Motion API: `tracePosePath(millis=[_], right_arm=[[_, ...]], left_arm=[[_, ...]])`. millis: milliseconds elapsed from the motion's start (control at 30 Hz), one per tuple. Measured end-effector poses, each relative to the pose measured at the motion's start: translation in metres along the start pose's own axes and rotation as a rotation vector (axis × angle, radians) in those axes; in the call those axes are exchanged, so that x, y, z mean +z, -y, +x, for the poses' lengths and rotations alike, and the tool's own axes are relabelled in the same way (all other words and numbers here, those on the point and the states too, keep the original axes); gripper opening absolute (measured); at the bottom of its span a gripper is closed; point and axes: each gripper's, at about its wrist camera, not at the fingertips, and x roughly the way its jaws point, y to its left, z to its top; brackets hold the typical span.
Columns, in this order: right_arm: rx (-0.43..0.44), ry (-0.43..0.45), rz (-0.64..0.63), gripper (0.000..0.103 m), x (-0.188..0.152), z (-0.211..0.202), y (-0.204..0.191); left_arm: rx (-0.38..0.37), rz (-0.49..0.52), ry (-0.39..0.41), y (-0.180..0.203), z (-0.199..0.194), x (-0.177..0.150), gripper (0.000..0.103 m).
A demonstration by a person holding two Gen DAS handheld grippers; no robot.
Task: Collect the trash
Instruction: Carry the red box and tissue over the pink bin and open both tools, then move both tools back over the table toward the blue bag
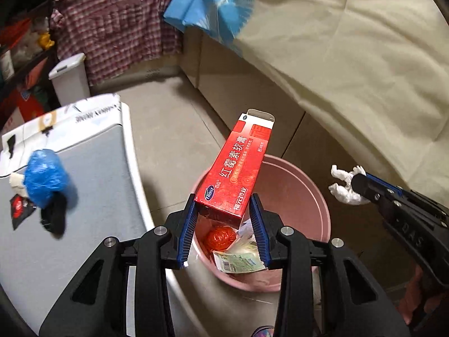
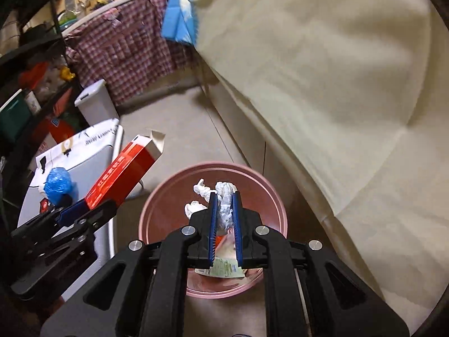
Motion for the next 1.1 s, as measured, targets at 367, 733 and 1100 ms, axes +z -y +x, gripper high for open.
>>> tracePosePath(millis=[367, 733, 1100], right_arm=[[-0.008, -0.035, 0.053, 0.059, -0.004, 0.026, 0.013], [-0.015, 0.009, 0.023, 0.074, -0.003, 0.007, 0.002], [0.073, 0.170, -0.080, 0.087, -0.004, -0.065, -0.055]], left_arm=[[0.034, -0.004, -0.096, 0.005, 0.032, 0.001, 0.059], [0.075, -0.004, -0.028, 0.005, -0.003, 0.007, 0.059], [0.141, -0.004, 0.086, -0.033, -0.101, -0.008, 0.059]])
